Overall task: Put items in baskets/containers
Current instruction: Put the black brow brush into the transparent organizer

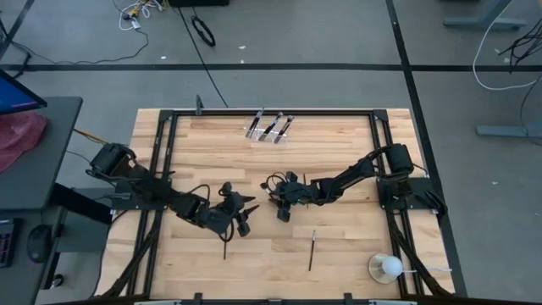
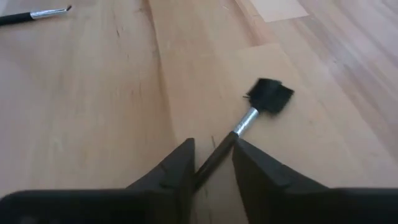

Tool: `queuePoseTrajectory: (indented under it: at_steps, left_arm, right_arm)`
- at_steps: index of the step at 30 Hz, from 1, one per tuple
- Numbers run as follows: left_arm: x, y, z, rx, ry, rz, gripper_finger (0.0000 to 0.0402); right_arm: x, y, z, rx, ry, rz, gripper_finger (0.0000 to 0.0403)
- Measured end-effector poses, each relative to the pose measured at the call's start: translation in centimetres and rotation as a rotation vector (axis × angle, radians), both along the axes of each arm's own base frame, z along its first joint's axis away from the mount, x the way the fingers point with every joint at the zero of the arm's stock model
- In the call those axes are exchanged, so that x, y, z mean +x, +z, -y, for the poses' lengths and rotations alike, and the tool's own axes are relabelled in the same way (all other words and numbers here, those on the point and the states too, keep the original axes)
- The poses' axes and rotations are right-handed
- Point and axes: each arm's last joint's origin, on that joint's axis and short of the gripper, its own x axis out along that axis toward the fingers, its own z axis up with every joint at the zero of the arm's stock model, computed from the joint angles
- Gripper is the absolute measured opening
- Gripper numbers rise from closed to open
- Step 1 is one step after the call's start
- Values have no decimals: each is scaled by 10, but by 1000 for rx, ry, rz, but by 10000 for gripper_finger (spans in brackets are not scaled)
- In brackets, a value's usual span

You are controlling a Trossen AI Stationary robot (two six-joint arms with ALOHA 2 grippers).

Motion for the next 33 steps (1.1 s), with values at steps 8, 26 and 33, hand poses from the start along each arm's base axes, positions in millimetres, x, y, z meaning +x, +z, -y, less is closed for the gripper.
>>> queuePoseTrajectory:
  at_steps: [8,26,33]
  left_arm:
    - [0,0,0,2,-3,-3,142]
    - [2,0,-4,-2,7,-1,142]
    - [2,0,-4,-4,7,0,142]
  right_arm:
    - [0,-1,2,-16,-10,-4,84]
    - [8,-16,5,-40,-38,101,148]
    - [9,-22,9,-25,-91,99,102]
